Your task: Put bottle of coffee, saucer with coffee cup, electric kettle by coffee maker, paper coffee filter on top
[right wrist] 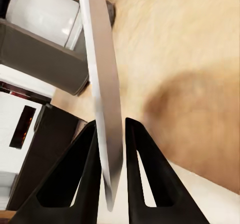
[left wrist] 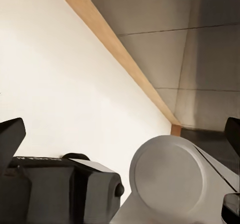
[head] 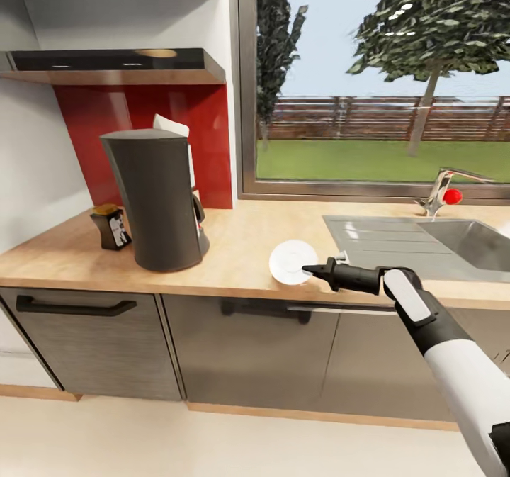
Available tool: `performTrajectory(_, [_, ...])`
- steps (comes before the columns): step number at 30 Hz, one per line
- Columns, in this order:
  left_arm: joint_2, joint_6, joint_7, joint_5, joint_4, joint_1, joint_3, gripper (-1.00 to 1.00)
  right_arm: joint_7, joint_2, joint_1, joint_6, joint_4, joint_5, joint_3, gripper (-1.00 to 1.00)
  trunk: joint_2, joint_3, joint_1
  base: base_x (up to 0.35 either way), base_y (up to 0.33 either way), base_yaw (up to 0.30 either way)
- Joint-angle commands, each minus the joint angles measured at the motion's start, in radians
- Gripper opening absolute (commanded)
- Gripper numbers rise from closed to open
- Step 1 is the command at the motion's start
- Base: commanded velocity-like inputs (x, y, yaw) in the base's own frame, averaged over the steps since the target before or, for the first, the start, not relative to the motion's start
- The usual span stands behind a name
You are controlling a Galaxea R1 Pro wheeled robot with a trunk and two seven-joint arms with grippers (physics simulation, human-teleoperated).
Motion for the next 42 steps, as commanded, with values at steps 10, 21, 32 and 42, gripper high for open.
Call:
performTrajectory(10, [0.003, 0.017, -0.003, 0.004, -0.001, 0.0, -0.003, 1.0, -0.096, 0.074, -0.004, -0.001, 0.003, -0.013, 0.001, -1.0, -0.001, -0.001, 0.0, 0.093, 0.109, 0.0])
performTrajectory(21, [0.004, 0.017, -0.002, 0.004, -0.001, 0.0, -0.003, 1.0, -0.115, 0.125, -0.005, -0.002, 0.007, -0.017, 0.0, -1.0, -0.001, -0.001, 0.0, 0.044, 0.077, 0.0])
performTrajectory(32, [0.004, 0.017, 0.0, 0.003, -0.001, 0.0, -0.003, 1.0, -0.166, 0.164, -0.011, -0.002, 0.048, -0.02, -0.004, -1.0, -0.001, -0.001, 0.0, 0.017, 0.043, 0.0])
performTrajectory(42, [0.004, 0.017, 0.0, 0.003, -0.001, 0.0, -0.004, 1.0, -0.551, 0.208, -0.051, -0.004, 0.06, -0.438, -0.006, -1.0, -0.001, -0.001, 0.0, 0.0, 0.0, 0.0])
